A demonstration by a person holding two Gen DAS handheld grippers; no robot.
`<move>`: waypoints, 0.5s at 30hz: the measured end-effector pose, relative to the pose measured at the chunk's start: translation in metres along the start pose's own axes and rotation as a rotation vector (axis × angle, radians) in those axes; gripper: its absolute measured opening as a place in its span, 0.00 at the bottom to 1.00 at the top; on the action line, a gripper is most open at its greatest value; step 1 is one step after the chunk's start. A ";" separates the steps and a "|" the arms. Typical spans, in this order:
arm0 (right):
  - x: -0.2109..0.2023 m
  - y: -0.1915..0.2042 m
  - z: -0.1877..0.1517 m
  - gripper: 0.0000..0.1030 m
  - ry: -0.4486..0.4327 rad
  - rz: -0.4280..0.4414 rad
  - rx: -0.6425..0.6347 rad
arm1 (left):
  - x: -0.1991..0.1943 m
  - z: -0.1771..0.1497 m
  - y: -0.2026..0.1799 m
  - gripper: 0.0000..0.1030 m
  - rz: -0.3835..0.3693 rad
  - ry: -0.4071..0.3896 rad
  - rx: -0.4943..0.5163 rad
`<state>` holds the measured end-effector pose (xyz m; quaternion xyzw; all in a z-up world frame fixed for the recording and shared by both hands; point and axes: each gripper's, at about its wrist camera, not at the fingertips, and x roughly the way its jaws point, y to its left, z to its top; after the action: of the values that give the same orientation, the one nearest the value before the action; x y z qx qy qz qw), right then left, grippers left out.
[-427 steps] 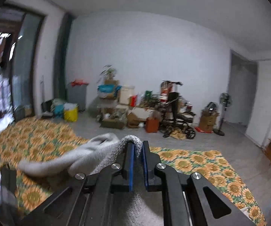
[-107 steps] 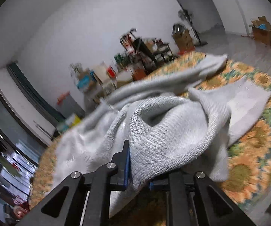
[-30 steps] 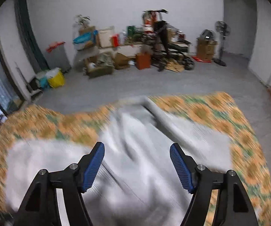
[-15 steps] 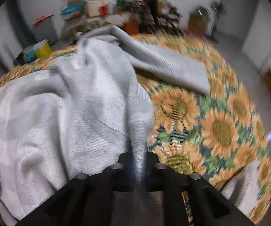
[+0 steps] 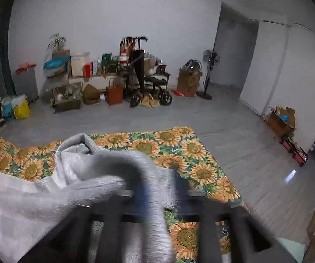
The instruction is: Fold clothes
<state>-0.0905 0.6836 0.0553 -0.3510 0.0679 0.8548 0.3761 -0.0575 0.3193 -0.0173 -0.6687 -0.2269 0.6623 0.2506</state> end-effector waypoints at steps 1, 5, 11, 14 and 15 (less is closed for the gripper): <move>0.000 0.000 -0.005 0.57 0.037 0.009 0.006 | -0.004 -0.001 0.004 0.66 0.005 -0.015 -0.004; -0.010 -0.010 -0.046 0.83 0.150 0.081 0.062 | -0.016 -0.005 0.017 0.65 0.029 -0.051 -0.032; -0.012 -0.043 -0.120 0.84 0.289 0.135 0.142 | -0.004 -0.008 0.015 0.66 0.026 -0.002 -0.013; 0.006 -0.046 -0.133 0.85 0.341 0.173 0.143 | 0.005 -0.020 0.008 0.66 0.018 0.029 0.010; 0.012 -0.043 -0.134 0.83 0.342 0.206 0.150 | 0.008 -0.023 0.006 0.66 0.018 0.035 0.016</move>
<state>0.0073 0.6699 -0.0461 -0.4534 0.2296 0.8092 0.2948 -0.0348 0.3193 -0.0271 -0.6800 -0.2112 0.6546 0.2540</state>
